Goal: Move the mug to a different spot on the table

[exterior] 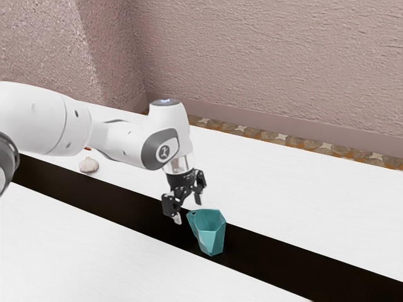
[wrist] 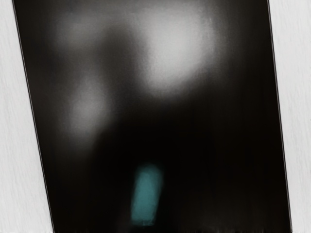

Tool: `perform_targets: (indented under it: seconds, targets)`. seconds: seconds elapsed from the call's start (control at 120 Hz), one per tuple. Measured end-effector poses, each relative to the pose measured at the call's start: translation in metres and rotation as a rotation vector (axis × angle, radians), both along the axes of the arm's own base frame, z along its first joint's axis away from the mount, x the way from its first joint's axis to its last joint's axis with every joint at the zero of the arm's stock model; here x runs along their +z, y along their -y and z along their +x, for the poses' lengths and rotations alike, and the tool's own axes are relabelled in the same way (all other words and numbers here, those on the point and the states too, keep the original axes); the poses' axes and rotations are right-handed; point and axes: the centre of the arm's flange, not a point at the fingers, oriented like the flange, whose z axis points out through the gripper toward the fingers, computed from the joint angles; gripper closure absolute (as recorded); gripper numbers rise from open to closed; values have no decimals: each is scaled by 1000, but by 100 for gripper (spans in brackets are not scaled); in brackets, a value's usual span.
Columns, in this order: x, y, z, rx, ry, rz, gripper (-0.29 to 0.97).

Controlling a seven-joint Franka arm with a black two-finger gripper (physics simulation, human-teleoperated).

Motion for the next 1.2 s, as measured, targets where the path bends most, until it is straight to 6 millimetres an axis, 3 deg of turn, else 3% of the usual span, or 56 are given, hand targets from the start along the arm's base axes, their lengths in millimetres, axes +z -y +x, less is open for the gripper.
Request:
perform_targets:
  seconds: [1.2]
  targets:
    - [-19,15,-6,58,7,-62,0]
